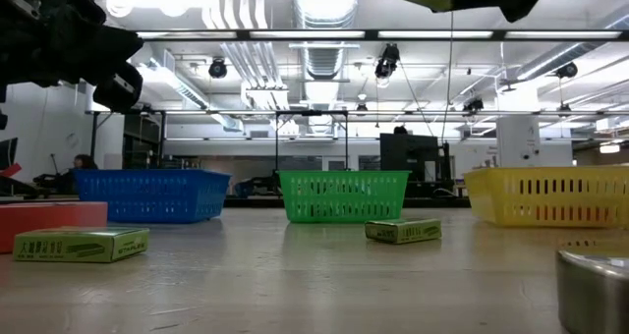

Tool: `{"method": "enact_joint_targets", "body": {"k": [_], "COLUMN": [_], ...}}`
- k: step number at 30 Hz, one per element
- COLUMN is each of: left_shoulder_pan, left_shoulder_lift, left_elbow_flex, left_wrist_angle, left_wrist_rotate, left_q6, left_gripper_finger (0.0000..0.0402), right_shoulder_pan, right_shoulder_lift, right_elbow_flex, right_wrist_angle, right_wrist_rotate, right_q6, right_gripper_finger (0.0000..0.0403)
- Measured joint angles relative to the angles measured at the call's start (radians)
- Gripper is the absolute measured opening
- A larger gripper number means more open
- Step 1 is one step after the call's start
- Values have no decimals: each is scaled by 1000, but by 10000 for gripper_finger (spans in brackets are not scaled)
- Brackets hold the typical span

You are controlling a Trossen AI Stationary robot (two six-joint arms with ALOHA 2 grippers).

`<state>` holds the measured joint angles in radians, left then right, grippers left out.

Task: Pick and place Stapler, Stapler remover, tape
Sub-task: Put the top right staple pin box into the blue bin

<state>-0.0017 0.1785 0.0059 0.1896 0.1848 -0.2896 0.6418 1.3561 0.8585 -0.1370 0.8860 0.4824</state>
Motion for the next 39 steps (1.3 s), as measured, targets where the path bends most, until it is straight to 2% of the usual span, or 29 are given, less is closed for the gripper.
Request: {"method": "enact_joint_targets", "body": {"k": [3,7,10,12,18,22,29,33,36,39], "left_shoulder_pan": [0,0,1,2,1,-10,-45,-72,-85,-93], "left_shoulder_lift": [2,1,0,-1,26,107,349,499,599,689], "left_elbow_flex": [0,0,0,-1,-1,0,80,170,245,314], "left_wrist_angle": [102,331,462,499,462,424,441,438,444,438], "left_wrist_rotate": [-91,-226,-377,-418,-421,-411,-448,-457,-457,-458], "left_q6": [-70,-319,-313,-326,-488,-593,-612,-599,-600,-579], "left_gripper_finger": [42,42,42,42,42,54,138,186,209,217], "right_shoulder_pan": [-13,-30,-38,-39,-59,-91,-181,-235,-270,-291], "right_shoulder_lift": [-11,-15,-15,-9,17,44,67,67,67,67], "right_elbow_flex": [0,0,0,0,0,0,10,16,18,19], "right_wrist_angle": [29,63,74,75,86,160,237,249,257,257], "right_wrist_rotate": [-1,-4,-4,-3,1,5,-5,-80,-142,-155], "right_q6": [-64,-177,-189,-192,-292,-390,-479,-478,-478,-491], "right_gripper_finger": [116,112,112,114,113,110,118,116,112,111]}}
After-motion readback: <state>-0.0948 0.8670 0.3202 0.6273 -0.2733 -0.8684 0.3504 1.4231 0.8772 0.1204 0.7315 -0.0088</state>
